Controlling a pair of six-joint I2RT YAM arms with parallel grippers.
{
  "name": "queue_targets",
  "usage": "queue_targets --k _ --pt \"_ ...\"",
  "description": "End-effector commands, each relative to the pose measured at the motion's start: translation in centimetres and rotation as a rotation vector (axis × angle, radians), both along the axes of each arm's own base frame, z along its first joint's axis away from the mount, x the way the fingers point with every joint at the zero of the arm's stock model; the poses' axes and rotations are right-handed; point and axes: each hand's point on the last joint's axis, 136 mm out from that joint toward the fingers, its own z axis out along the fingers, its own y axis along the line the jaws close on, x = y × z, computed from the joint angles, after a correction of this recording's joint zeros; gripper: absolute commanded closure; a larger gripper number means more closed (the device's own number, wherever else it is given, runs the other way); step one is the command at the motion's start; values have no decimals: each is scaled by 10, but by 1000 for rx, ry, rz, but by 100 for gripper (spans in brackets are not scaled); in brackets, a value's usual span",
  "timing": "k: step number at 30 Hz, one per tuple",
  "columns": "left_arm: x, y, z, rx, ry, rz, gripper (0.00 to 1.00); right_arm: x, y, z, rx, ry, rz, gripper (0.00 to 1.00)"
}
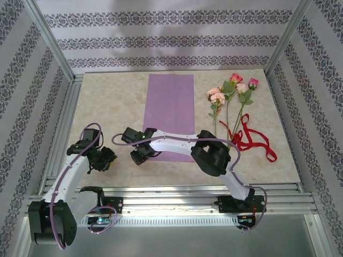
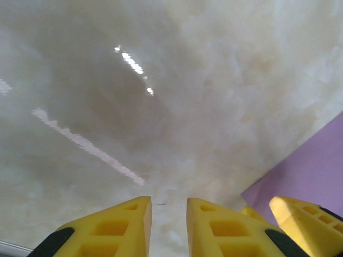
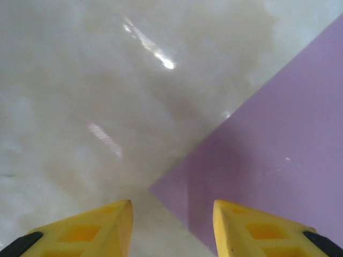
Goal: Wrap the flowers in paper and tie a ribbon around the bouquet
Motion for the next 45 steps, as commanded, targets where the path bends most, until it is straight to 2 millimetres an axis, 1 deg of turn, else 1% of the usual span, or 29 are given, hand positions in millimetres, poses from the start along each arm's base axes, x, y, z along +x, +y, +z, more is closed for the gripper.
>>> queue_targets --k 1,3,5,7,10,12,14,15,18,19,20,21,23,27,31,34,37,40,42,45 --pt "-15 10 -1 47 57 38 76 7 -5 -9 -73 -46 -1 55" --pt "-15 9 -4 37 58 45 76 9 -5 -13 -84 -47 -1 56" --pt "-15 8 -4 30 55 46 76 8 -7 -18 -110 -50 3 58" --pt "-14 7 -4 28 51 43 76 8 -11 -24 -139 -49 -4 67" --pt "-12 6 -3 19 44 42 76 6 -19 -31 -167 -50 -12 84" --pt "-11 4 -3 9 40 41 76 7 -19 -27 -153 -55 -16 94" --pt "-9 2 -2 -4 32 38 76 11 -16 -14 -115 -65 -22 100" --pt "-7 0 -2 -16 26 35 77 13 -12 -2 -77 -69 -26 100" --pt "-2 -10 -2 -75 2 30 76 18 -8 26 23 -45 -44 100" --pt "3 -15 -1 -107 -17 26 76 19 -7 38 75 -22 -51 100" --pt "7 -20 1 -134 -30 21 76 20 -9 43 108 5 -58 100" --pt "11 -25 2 -164 -42 17 76 19 -9 53 162 43 -59 100" --pt "21 -36 8 -226 -75 8 71 18 -14 66 263 120 -67 100" --pt "44 -56 22 -348 -146 34 59 13 -30 84 451 267 -72 100" --pt "73 -77 44 -429 -219 37 49 14 -56 90 531 336 -83 100" --pt "89 -100 54 -449 -220 -19 48 17 -73 92 565 351 -109 100" --pt "101 -118 54 -435 -195 -79 53 17 -83 91 562 355 -122 100" --pt "112 -131 52 -427 -173 -115 56 16 -85 88 551 353 -121 100" --pt "117 -137 50 -406 -157 -130 59 15 -87 85 545 352 -128 100" --pt "118 -148 43 -406 -104 -156 60 16 -88 85 544 344 -133 100"
